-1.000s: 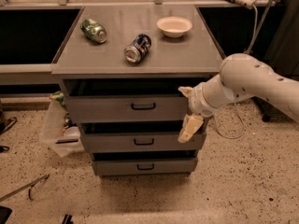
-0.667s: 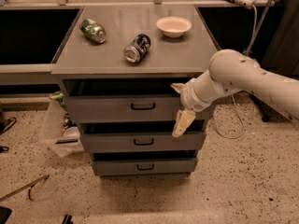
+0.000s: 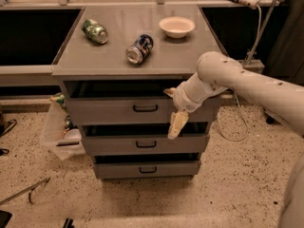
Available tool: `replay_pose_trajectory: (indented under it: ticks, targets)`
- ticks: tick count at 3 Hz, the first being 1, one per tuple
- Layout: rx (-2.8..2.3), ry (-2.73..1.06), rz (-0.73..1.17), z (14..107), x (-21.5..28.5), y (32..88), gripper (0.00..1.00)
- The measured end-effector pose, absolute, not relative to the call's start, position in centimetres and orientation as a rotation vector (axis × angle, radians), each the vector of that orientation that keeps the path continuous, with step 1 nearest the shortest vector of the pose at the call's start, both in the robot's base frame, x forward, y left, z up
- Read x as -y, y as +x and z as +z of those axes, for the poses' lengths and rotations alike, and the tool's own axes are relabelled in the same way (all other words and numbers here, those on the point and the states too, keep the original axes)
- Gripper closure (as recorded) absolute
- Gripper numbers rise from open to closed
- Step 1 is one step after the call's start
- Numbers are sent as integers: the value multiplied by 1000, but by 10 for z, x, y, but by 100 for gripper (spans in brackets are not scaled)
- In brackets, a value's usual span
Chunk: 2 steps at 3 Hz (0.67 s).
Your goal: Open top drawer
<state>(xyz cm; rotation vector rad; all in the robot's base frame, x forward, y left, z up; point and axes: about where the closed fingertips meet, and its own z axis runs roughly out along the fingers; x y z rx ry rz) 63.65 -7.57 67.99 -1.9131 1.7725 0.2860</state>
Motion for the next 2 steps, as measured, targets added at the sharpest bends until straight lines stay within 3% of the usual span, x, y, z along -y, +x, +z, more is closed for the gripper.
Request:
replay_pose_trajectory:
  ticks: [2]
  targets:
    - [-1798,-1935,325,658,73,639,0]
